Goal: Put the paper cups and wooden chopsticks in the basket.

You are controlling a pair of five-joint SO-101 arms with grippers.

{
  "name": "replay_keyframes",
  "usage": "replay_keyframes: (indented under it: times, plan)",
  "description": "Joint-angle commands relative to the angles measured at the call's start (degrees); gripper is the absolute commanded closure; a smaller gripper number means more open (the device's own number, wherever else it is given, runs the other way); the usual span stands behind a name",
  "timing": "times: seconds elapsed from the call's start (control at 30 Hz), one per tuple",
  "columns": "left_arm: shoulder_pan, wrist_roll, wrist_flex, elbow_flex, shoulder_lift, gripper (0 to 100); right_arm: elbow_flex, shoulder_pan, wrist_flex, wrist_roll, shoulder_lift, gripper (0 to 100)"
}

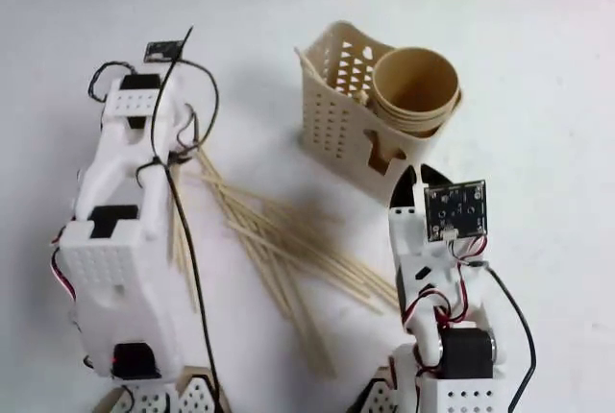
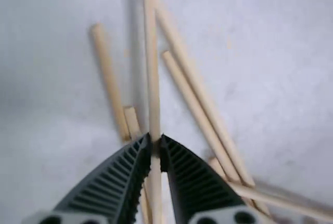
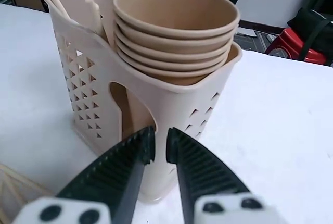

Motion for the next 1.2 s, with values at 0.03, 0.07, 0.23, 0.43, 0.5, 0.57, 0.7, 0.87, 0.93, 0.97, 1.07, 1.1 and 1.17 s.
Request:
replay_keyframes:
  times: [0.03,0.07,0.23,0.43,0.5,0.57,0.7,0.87,0.93,0.97,1.07,1.1,1.17]
  plan:
    - [0.7,-0.9,0.9,-2.8,-0.8,98,-0.3,0.7,-1.2,0.0,-0.7,94.6]
    - [0.6,-2.4,1.4,-2.8,-0.9,97,-0.3,0.7,-1.2,0.0,-0.7,94.6]
    - [-2.7,-4.8,6.3,-4.5,-0.8,97,-0.3,0.7,-1.2,0.0,-0.7,94.6]
    - [-4.4,-5.0,8.6,-5.1,-0.3,88,-0.3,0.6,-1.2,0.0,-0.7,94.6]
    - [-4.4,-4.8,8.3,-4.1,0.0,83,-0.3,0.6,-1.2,0.0,-0.7,94.6]
    - [-4.2,-4.7,8.2,-3.9,1.0,81,-0.3,0.6,-1.2,0.0,-0.7,94.6]
    - [-4.0,-4.7,8.2,-5.4,3.4,81,-0.3,0.6,-1.2,0.0,-0.7,94.6]
    - [-4.1,-4.7,10.0,-8.0,6.5,82,-0.3,0.5,-1.2,0.0,-0.7,94.6]
    - [-4.1,-4.8,10.8,-9.2,8.1,87,-0.3,0.5,-1.2,0.0,-0.7,94.6]
    - [-4.1,-4.9,10.8,-9.8,8.8,90,-0.3,0.5,-1.2,0.0,-0.7,94.6]
    - [-3.9,-4.7,11.8,-12.7,11.2,98,-0.3,0.6,-1.2,0.0,-0.7,94.6]
    - [-3.9,-4.7,12.6,-13.8,11.9,97,-0.3,0.6,-1.2,0.0,-0.7,94.6]
    - [-3.6,-4.8,13.8,-15.8,13.3,98,-0.3,0.7,-1.2,0.0,-0.7,94.6]
